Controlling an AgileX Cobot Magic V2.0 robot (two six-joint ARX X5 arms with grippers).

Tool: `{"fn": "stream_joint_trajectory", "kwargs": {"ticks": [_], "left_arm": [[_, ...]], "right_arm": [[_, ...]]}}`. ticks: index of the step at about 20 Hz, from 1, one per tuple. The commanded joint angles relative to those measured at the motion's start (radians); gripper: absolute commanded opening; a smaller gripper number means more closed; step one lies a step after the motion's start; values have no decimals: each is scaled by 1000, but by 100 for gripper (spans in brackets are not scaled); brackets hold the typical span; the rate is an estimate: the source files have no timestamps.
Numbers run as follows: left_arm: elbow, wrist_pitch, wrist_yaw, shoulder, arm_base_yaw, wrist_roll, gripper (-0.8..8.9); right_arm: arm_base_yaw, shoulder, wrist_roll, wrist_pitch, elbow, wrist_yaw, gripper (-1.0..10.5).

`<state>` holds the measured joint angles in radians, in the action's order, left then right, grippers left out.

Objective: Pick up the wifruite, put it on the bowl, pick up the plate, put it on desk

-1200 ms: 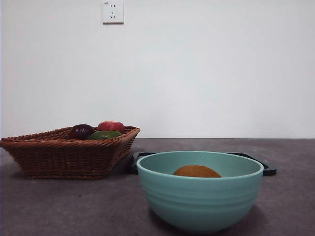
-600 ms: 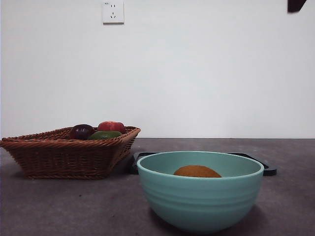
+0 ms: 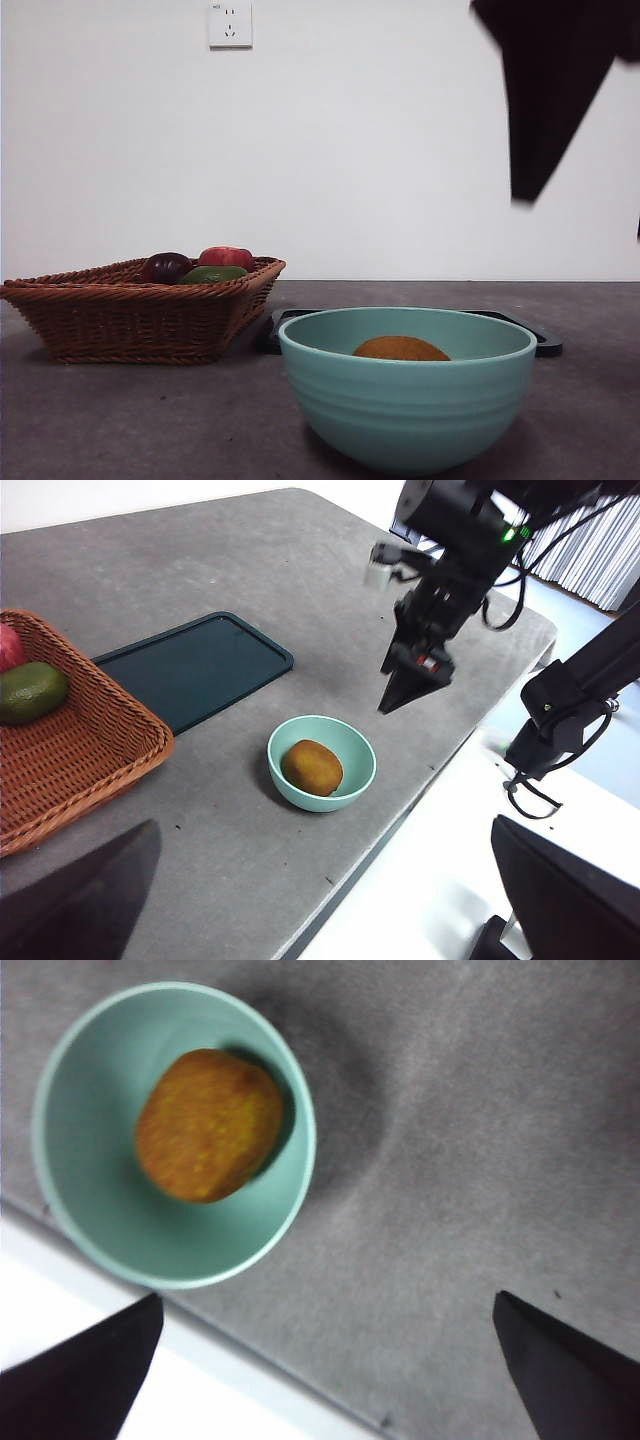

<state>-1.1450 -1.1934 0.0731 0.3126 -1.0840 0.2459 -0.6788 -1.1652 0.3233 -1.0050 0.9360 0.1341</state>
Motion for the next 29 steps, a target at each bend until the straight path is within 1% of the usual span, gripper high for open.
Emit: {"fn": "stream_joint_trajectory", "kwargs": {"ticks": [1, 6, 10, 13, 16, 18, 19, 21, 23, 24, 29], "left_arm": [[-11, 12, 2, -1, -10, -1, 530], [-11, 12, 2, -1, -10, -2, 530], [-11, 12, 2, -1, -10, -2, 530], [-11, 12, 2, -1, -10, -1, 530], [-11, 12, 2, -1, -10, -1, 530], [-11, 12, 2, -1, -10, -1, 530], [-11, 12, 2, -1, -10, -1, 530], [-11, 12, 2, -1, -10, -1, 530], [-11, 12, 2, -1, -10, -2, 530], [-11, 12, 2, -1, -10, -2, 530], [-11, 12, 2, -1, -10, -1, 530]], "right_arm": [[-7, -21, 58, 74, -31, -2, 556], [-7, -65, 97, 164, -64, -2, 556], [-7, -151, 111, 226, -66, -5, 556], [-7, -227, 106, 238, -66, -5, 509], [-7, -280, 103, 245, -66, -4, 422], [-7, -298, 104, 254, -66, -2, 338], [-7, -300, 104, 260, -66, 1, 232], [-11, -300, 106, 275, -66, 23, 96], [-13, -300, 108, 285, -66, 53, 62], [-13, -300, 108, 288, -66, 71, 19], [-12, -300, 111, 294, -53, 79, 9]]}}
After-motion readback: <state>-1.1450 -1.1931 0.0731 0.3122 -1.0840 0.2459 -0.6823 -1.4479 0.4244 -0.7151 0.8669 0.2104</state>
